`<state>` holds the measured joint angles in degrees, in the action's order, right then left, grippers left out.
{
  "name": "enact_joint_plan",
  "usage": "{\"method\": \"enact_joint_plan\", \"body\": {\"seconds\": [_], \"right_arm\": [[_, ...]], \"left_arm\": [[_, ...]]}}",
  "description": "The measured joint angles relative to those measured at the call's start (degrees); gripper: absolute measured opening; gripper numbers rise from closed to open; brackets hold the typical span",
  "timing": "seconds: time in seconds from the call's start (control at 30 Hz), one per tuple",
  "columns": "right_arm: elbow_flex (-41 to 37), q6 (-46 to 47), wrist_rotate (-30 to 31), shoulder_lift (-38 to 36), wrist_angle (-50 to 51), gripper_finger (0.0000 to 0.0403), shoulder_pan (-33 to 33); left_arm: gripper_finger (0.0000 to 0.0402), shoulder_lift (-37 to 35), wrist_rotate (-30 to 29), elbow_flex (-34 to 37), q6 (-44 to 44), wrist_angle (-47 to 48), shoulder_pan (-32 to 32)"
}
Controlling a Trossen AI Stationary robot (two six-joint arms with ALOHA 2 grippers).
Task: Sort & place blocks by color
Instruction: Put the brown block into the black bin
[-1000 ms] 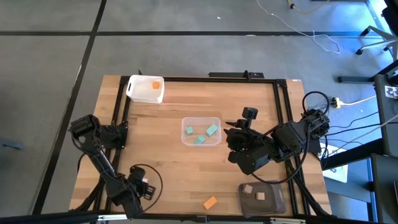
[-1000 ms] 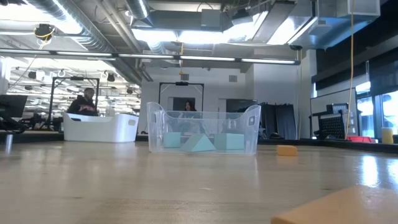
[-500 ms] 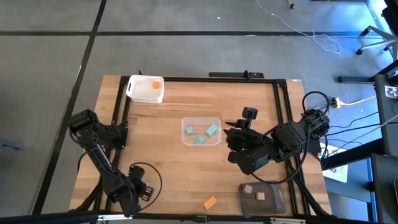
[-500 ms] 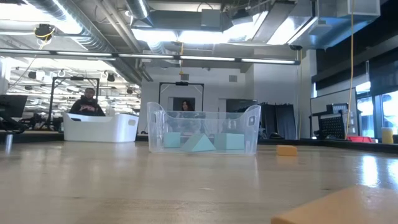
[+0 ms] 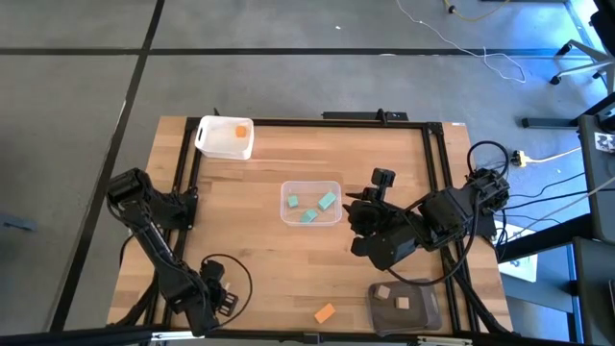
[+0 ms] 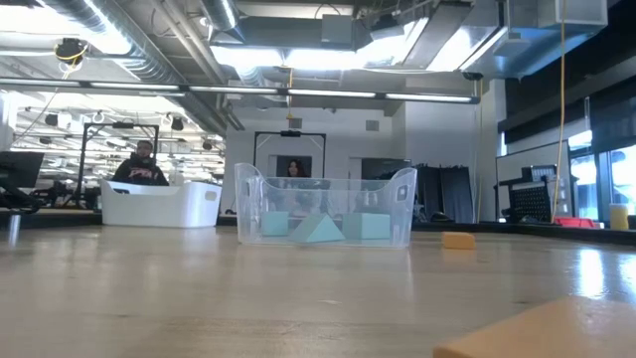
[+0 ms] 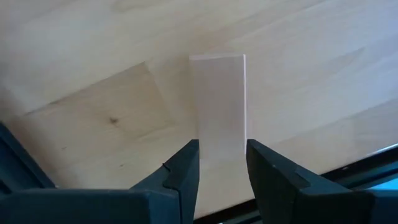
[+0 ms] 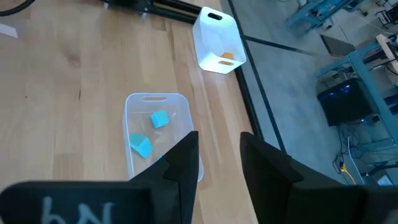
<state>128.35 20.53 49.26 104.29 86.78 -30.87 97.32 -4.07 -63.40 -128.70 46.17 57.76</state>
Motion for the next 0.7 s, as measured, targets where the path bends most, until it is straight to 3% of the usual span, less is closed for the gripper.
{"method": "enact_joint_plan", "body": {"seconds": [0.7], "right_arm": [[0.0,3.1,0.0,0.0,-0.4,0.012,0.0]], "left_arm": [[0.0122,0.0,2.1,-0.1,-0.1,0.1,0.0]]}}
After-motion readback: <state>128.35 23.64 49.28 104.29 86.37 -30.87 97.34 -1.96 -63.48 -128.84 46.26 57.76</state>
